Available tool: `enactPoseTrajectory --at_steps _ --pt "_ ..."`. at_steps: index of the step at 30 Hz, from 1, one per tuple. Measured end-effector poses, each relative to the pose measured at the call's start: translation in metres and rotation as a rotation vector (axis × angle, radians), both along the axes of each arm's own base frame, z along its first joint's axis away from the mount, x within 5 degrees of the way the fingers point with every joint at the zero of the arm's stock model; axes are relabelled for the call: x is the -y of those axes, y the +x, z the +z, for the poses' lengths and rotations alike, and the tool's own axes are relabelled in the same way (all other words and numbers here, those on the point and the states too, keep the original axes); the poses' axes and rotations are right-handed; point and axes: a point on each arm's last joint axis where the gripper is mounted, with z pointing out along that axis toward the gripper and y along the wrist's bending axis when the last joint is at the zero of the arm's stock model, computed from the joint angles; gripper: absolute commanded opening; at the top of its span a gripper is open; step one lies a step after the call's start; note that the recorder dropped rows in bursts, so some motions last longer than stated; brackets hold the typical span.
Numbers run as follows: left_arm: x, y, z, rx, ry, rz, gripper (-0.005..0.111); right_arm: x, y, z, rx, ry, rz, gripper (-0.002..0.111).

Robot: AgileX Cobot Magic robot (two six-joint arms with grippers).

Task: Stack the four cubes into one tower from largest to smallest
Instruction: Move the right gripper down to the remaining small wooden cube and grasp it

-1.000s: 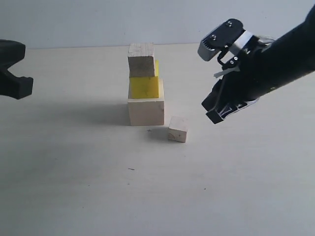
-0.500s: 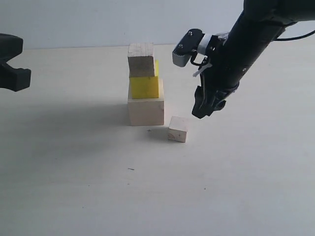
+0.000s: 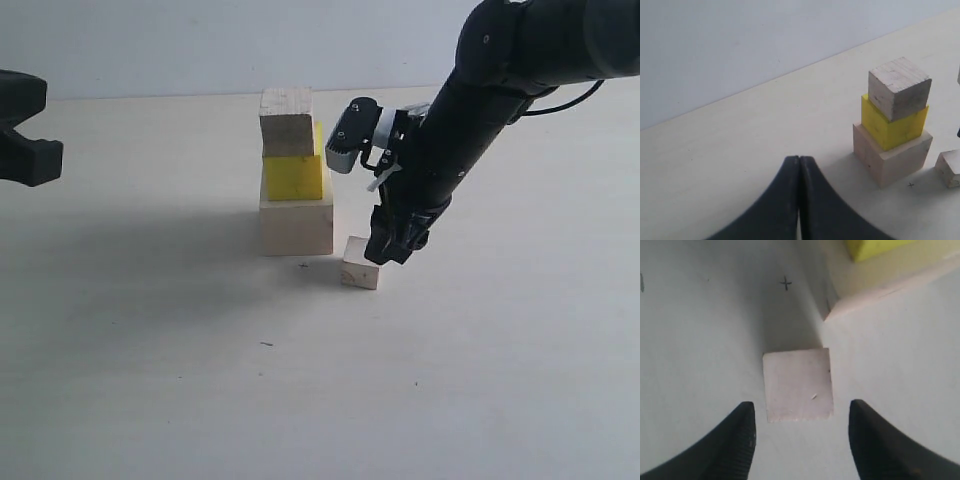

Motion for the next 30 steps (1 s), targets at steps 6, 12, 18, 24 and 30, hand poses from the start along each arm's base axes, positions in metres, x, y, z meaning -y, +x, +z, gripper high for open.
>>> enactPoseTrajectory --at_steps 6,12,18,24,30 --pt "0.000 0.000 0.000 0.000 0.000 0.000 0.000 -0.002 0.002 -0.016 -0.031 0.000 0.011 0.054" --pt "0.000 0.000 0.000 -0.001 0.001 0.002 0.000 -0.003 0.003 -0.026 -0.039 0.001 -0.001 0.054" --pt "0.000 0.000 0.000 -0.001 0.001 0.002 0.000 -0.005 0.005 -0.035 -0.050 0.010 -0.024 0.054" --pt "0.000 0.000 0.000 -0.001 0.001 0.002 0.000 -0.005 0.005 -0.039 -0.061 0.007 -0.025 0.032" --pt "0.000 0.000 0.000 -0.001 0.001 0.002 0.000 -0.002 0.001 -0.029 -0.091 -0.014 -0.043 0.000"
